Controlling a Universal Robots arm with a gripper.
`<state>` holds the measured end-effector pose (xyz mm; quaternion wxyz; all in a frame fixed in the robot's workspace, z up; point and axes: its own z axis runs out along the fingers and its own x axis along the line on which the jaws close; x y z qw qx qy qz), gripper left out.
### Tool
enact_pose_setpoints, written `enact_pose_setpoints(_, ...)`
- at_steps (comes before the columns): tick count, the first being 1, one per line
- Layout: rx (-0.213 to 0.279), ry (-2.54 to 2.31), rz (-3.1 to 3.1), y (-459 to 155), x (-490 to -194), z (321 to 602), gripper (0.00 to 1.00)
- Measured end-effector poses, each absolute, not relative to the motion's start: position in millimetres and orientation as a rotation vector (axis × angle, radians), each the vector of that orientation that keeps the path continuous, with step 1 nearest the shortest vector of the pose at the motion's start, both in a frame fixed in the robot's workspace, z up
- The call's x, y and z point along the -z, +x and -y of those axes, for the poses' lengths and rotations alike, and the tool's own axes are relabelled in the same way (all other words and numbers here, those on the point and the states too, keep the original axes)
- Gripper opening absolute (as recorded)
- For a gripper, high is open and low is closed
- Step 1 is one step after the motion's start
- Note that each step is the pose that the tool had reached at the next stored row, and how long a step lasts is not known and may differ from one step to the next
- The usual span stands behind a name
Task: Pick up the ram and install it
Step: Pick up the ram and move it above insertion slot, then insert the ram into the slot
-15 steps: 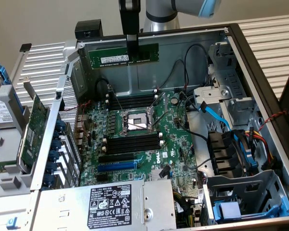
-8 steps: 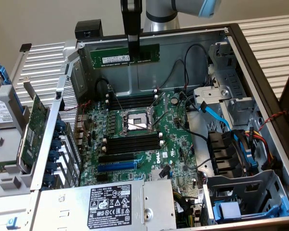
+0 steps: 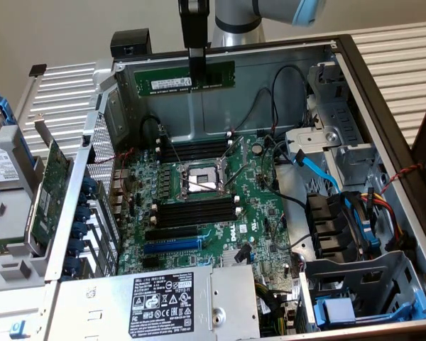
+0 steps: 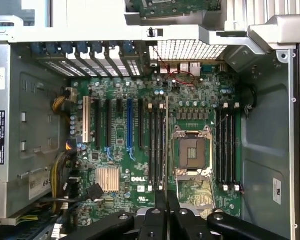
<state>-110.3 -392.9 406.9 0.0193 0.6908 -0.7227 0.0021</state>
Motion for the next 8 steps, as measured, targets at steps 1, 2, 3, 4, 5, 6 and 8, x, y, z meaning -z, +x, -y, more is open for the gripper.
enact_pose_setpoints(1, -0.006, 2.144, 2.243, -110.1, -406.8, 392.3, 0.13)
enact_pose_setpoints(2, -0.006, 2.145, 2.243, -109.8, -406.8, 391.9, 0.13)
enact_pose_setpoints(3, -0.005, 2.145, 2.243, -109.3, -406.8, 391.4, 0.13)
enact_pose_setpoints(4, -0.005, 2.145, 2.243, -108.5, -406.7, 390.9, 0.13)
enact_pose_setpoints(5, -0.005, 2.146, 2.243, -107.8, -406.7, 390.4, 0.13)
enact_pose_setpoints(6, -0.005, 2.146, 2.242, -107.3, -406.6, 390.0, 0.13)
enact_pose_setpoints(8, -0.005, 2.147, 2.241, -106.0, -406.6, 389.8, 0.13)
